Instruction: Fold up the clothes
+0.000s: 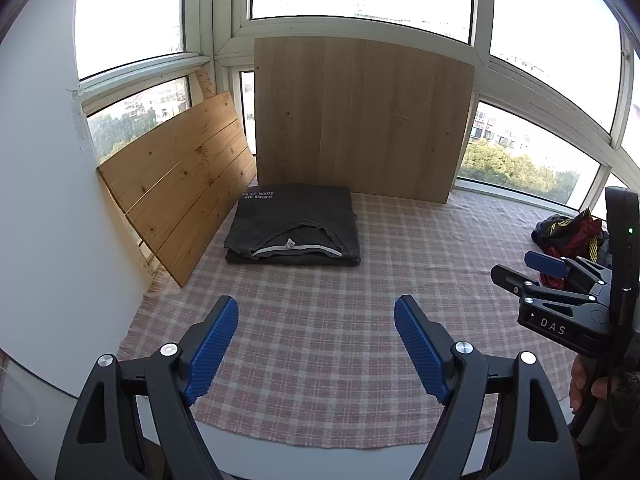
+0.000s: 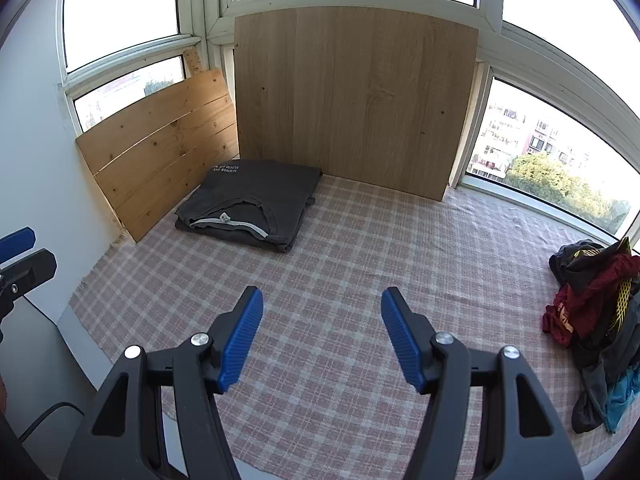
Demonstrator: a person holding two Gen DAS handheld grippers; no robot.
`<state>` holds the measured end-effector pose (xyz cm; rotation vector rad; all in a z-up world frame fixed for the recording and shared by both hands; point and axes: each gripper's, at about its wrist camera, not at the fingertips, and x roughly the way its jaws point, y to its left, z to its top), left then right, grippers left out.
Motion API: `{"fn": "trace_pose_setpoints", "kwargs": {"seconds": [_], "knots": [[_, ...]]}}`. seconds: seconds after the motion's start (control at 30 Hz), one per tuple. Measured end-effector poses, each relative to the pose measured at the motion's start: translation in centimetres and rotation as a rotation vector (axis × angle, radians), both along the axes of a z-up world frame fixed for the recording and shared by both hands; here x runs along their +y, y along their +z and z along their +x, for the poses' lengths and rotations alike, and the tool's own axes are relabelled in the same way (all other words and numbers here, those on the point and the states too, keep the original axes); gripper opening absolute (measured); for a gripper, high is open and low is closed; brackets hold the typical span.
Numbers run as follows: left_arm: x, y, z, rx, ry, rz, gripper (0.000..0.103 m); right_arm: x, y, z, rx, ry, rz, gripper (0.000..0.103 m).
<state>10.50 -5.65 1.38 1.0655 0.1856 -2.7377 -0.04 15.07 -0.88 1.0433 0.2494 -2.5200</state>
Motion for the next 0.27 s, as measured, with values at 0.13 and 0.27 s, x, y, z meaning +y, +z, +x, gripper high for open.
{"fn": "trace_pose_setpoints", "kwargs": {"seconds": [0.13,0.27], "knots": [[-0.12,0.02,-0.12,0.002,-0.006,0.008,0.079,0.02,-0.08,-0.06,-0.001,-0.002,0.002,0.061],[0.05,0.12,-0.15,0.011,-0.021,0.015,0.079,0.05,-0.21,-0.13,0.002,-0.006,0.008,0.061]]}}
